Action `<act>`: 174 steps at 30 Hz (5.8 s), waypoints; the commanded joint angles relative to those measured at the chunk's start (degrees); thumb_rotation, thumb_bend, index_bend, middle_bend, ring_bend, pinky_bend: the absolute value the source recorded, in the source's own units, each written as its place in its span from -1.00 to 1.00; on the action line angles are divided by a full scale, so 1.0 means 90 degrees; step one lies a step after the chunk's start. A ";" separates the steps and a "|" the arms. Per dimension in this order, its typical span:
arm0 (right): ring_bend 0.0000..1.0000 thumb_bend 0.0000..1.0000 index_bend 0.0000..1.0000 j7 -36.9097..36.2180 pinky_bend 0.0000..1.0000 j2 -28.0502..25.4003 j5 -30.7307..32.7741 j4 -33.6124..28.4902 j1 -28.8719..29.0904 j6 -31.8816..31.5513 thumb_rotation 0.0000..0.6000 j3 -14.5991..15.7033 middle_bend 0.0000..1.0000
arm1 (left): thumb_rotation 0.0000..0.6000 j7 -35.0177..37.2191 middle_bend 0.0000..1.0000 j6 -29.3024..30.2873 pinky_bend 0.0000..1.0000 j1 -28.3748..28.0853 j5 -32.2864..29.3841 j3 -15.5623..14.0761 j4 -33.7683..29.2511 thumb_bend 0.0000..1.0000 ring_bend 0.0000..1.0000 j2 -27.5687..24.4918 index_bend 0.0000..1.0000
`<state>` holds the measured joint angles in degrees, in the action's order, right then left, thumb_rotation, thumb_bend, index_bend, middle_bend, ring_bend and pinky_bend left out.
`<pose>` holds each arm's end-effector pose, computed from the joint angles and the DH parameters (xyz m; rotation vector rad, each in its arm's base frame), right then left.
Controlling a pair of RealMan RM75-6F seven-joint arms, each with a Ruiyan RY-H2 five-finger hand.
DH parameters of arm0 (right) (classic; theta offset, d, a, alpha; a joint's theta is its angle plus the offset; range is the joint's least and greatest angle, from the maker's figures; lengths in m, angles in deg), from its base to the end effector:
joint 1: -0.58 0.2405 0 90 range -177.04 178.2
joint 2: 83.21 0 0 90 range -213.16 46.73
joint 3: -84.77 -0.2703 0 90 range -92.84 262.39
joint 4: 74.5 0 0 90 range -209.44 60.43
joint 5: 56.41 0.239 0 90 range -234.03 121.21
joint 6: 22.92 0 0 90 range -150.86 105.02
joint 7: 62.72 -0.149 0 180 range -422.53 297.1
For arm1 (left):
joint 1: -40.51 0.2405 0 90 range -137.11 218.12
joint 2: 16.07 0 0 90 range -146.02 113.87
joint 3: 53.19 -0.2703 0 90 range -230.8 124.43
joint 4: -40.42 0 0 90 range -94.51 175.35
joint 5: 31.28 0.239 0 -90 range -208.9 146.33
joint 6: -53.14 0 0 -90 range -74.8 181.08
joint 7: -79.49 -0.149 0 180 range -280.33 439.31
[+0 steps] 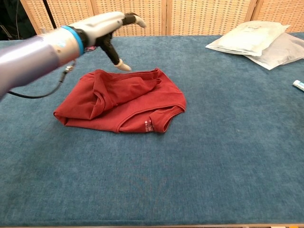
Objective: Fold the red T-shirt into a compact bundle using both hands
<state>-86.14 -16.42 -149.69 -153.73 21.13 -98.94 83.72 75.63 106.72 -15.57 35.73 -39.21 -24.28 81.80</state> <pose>-0.3167 -0.2782 0.1168 1.6630 -1.0145 1.1474 -0.0875 0.4416 -0.0604 -1.8391 -0.8870 -1.1714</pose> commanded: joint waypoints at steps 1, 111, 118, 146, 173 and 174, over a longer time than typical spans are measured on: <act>-1.00 -1.00 -1.00 0.0019 -0.98 0.0003 -0.0009 -0.0012 0.0000 -0.0002 1.00 0.0004 -1.00 | 1.00 0.0381 -1.00 0.0214 -1.00 0.0315 0.0597 -0.0356 -0.0159 -0.99 -1.00 -0.0518 -0.82; -1.00 -1.00 -1.00 0.0150 -0.98 -0.0004 0.0007 -0.0081 0.0049 0.0165 1.00 0.0042 -1.00 | 1.00 0.1302 -1.00 0.3971 -1.00 -0.0028 0.4960 -0.3197 0.5723 0.01 -1.00 0.2085 0.42; -1.00 -1.00 -1.00 0.0128 -0.98 -0.0011 -0.0013 -0.0078 0.0048 0.0147 1.00 0.0050 -1.00 | 1.00 0.1300 -1.00 0.3812 -1.00 -0.0033 0.5096 -0.3419 0.5806 -0.06 -1.00 0.2215 0.42; -1.00 -1.00 -1.00 0.0138 -0.98 -0.0019 -0.0019 -0.0093 0.0050 0.0151 1.00 0.0065 -1.00 | 1.00 0.2219 -1.00 0.3300 -1.00 0.0057 0.3441 -0.1977 0.4587 -0.63 -1.00 0.1854 -0.94; -1.00 -1.00 -1.00 0.0048 -0.98 -0.0039 0.0009 -0.0059 0.0082 0.0233 1.00 0.0074 -1.00 | 1.00 0.2012 -1.00 0.2325 -1.00 0.0154 0.3442 -0.2051 0.5106 -0.61 -1.00 0.2815 -0.94; -1.00 -1.00 -1.00 0.0048 -0.98 -0.0040 0.0008 -0.0060 0.0082 0.0232 1.00 0.0075 -1.00 | 1.00 0.2022 -1.00 0.2330 -1.00 0.0153 0.3441 -0.2047 0.5129 -0.61 -1.00 0.2827 -0.94</act>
<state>-85.71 -16.79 -149.62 -154.27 21.86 -96.86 84.39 93.71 127.65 -14.20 66.72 -57.67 21.74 107.12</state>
